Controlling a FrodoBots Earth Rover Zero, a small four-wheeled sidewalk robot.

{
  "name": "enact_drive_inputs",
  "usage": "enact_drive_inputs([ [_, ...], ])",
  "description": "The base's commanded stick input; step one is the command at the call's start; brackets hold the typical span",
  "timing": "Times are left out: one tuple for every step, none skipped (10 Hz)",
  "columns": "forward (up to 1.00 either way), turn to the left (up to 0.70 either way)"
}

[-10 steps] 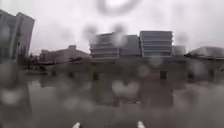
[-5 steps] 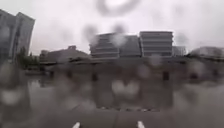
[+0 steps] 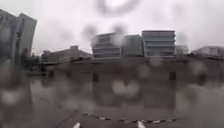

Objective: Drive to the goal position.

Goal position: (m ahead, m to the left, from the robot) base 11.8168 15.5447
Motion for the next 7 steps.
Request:
enact_drive_inputs([
  [0.7,0.0],
  [0.7,0.0],
  [0.7,0.0],
  [0.7,0.0],
  [0.7,0.0],
  [0.7,0.0],
  [0.7,0.0],
])
